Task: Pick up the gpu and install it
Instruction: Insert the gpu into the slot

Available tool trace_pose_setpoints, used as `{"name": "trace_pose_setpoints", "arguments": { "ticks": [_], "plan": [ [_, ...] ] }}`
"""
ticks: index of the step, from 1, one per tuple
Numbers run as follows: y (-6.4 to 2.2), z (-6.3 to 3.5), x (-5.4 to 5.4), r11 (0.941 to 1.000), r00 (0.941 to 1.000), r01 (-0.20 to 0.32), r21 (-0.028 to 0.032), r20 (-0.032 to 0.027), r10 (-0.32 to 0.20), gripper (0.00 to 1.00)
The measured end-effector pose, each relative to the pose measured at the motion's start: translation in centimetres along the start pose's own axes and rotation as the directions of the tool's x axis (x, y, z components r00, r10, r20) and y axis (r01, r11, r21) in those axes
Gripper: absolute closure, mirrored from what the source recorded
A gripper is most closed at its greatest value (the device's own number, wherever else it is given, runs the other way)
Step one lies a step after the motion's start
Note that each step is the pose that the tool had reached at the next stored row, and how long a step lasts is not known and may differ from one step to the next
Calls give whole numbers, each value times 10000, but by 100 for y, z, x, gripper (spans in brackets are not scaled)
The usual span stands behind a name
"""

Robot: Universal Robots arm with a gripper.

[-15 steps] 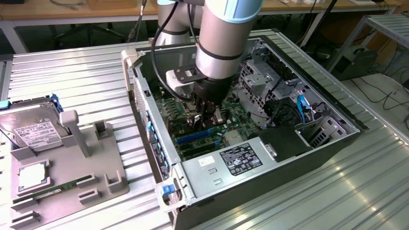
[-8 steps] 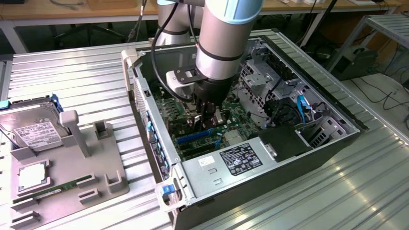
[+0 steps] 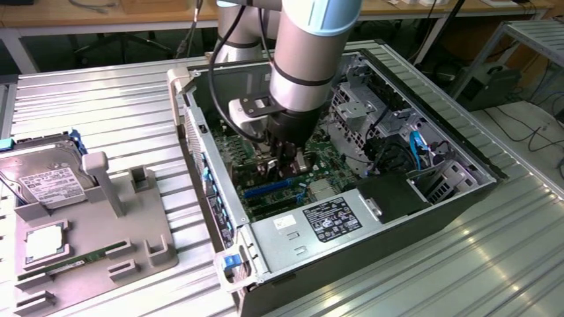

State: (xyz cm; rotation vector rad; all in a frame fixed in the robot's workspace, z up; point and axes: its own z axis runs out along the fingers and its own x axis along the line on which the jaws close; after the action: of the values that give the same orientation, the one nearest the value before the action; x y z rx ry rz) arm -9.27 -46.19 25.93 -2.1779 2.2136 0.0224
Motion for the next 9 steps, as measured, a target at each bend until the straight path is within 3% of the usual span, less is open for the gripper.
{"name": "trace_pose_setpoints", "arguments": {
  "ticks": [9],
  "plan": [
    [2, 80, 3, 10000, 10000, -1, -11, 30, 1, 72]
  ]
}}
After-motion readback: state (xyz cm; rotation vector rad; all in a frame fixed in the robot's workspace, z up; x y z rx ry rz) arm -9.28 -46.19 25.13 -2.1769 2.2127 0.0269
